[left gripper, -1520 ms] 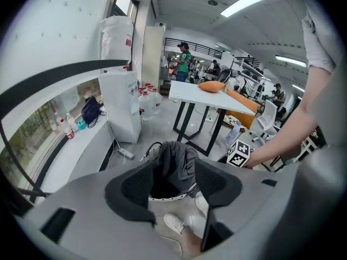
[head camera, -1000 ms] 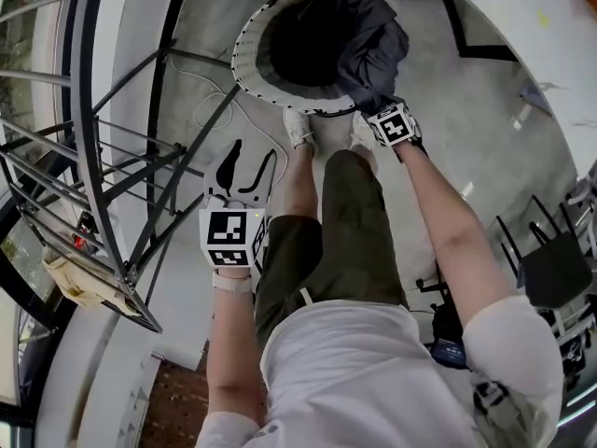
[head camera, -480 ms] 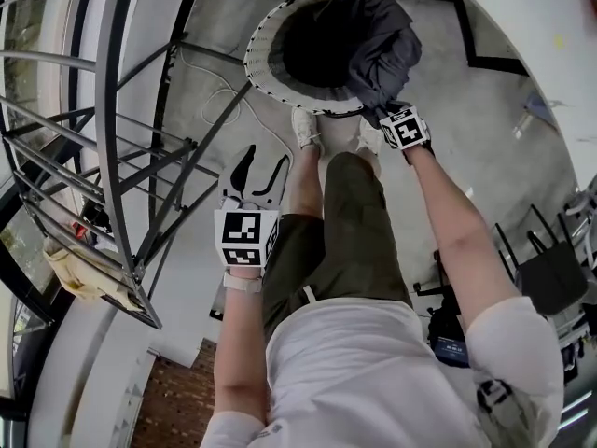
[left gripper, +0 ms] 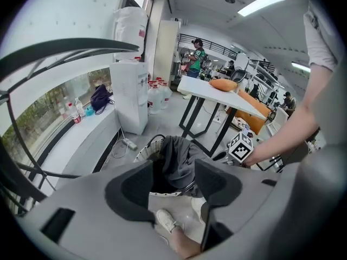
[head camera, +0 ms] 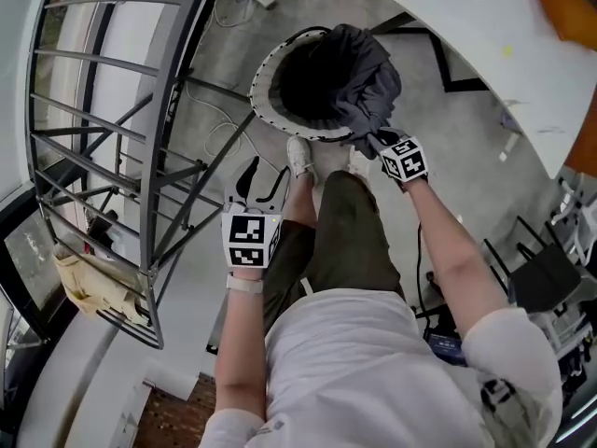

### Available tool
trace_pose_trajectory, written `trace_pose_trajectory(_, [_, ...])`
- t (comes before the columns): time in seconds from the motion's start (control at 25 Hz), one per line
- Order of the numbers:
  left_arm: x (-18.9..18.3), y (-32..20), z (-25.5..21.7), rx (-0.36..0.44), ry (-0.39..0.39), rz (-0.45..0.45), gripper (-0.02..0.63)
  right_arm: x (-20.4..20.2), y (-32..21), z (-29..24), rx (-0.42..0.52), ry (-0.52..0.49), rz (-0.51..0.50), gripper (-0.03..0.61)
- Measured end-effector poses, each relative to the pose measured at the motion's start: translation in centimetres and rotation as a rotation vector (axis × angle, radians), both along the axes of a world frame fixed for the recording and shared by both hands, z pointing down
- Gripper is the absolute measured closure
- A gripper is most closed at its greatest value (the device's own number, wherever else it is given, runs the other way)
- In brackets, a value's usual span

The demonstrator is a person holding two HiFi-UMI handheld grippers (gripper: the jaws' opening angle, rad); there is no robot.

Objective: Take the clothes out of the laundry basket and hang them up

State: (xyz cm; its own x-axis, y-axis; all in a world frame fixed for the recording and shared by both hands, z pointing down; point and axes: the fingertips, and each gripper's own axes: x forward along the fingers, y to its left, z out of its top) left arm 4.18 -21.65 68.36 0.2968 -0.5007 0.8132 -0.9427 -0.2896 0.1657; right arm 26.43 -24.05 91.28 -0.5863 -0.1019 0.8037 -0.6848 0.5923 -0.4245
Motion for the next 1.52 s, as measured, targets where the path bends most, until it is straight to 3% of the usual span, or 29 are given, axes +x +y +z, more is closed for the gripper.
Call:
trace_pose_trajectory(0.4, [-2.8,0.6,-3.8,0.068,0.029,0.005,0.374,-0.7,-2.7,-13.9,0.21,-0.091,0.076,0.518])
trace_pose_trajectory(0.68, [-4.0,1.0,-4.8,0.089,0.059,0.076,0.374,-0.9,-4.9,-23.2,0.36,-0.102,0.161,0.518])
trace_pose_trajectory(0.96, [-5.4,-0.1,-6.1,0.131,0.074,0.17,0.374,-1.8,-8.0,-34.1,0.535,-0.181,0.323,0.518])
trace_pose_trajectory(1.24, [-2.8,-2.5,-6.3,0.16,0.125,0.299,0.374,-3.0,-10.9,-45.9,0.732,-0.261,0.37,0.518])
trace_pose_trajectory(1.52, [-0.3,-4.3,-6.4,0.171,0.173,0.399,0.371,-6.0,-11.5,-58.3,0.935,-0.381,0.31,0.518])
